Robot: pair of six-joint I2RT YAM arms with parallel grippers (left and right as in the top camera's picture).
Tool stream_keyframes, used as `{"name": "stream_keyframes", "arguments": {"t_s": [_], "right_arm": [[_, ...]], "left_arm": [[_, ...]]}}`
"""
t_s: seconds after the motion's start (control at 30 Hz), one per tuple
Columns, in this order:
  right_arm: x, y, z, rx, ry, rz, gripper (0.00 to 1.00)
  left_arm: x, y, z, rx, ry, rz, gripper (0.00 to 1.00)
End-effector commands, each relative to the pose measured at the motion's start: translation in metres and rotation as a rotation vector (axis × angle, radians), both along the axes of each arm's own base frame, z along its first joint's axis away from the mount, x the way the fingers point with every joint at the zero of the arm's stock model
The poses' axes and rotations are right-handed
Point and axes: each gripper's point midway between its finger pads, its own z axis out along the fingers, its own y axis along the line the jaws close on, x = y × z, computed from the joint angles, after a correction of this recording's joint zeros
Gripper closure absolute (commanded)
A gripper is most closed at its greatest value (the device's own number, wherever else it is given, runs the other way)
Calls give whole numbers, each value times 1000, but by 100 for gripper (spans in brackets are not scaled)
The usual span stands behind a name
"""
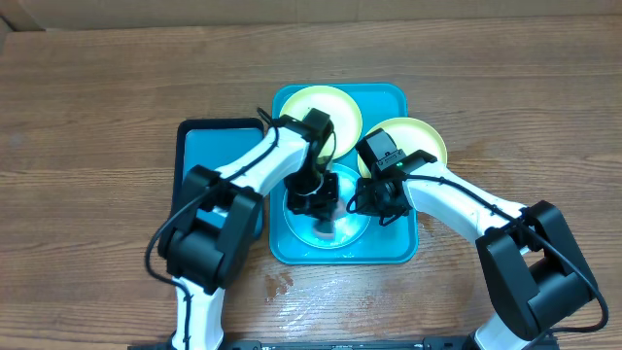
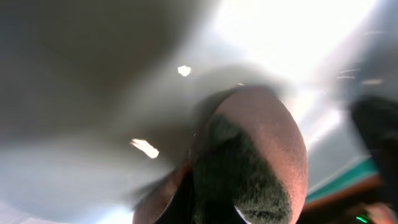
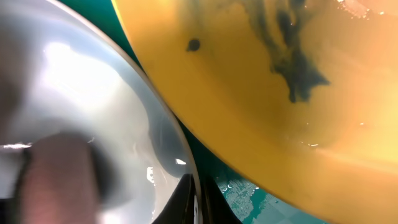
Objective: Clean dirty plates on tray and stack at the side
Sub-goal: 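Scrub the white plate with the sponge in the left gripper, then return the sponge to the dark tray with the left gripper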
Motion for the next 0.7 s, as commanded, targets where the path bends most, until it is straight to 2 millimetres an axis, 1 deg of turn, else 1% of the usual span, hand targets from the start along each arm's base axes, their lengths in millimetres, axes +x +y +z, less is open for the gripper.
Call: {"name": "stream_keyframes", "arguments": {"t_s": [0.0, 0.03, 0.13, 0.2, 0.27, 0.33, 0.37, 0.43, 0.53, 0.63, 0.67], "right_arm": [[-5, -27, -22, -135, 18, -17, 96], [-5, -28, -22, -141, 17, -18, 96], [-6, -30, -22, -150, 17, -18, 96], [-6, -30, -22, -150, 19, -19, 96], [-6, -30, -22, -150, 19, -19, 96], [-6, -30, -22, -150, 19, -18, 96], [-6, -30, -22, -149, 19, -14, 96], [-7, -26, -22, -131, 21, 37, 96], [-11, -13, -21, -66, 34, 140, 96], [-13, -13, -21, -62, 46, 146, 96], [-14, -14, -20, -65, 53, 145, 96]], "left_arm": [[30, 68, 22, 216, -175, 42, 96], [37, 81, 36, 239, -225, 66, 96], [56, 118, 67, 304, -341, 143, 96], [65, 144, 81, 351, -392, 200, 96], [71, 167, 87, 383, -410, 258, 96], [75, 186, 84, 395, -402, 307, 96], [77, 191, 81, 398, -398, 321, 96], [79, 201, 69, 401, -383, 339, 96], [80, 204, 43, 407, -341, 332, 96], [78, 203, 27, 412, -300, 316, 96], [76, 201, 25, 404, -288, 314, 92]]}}
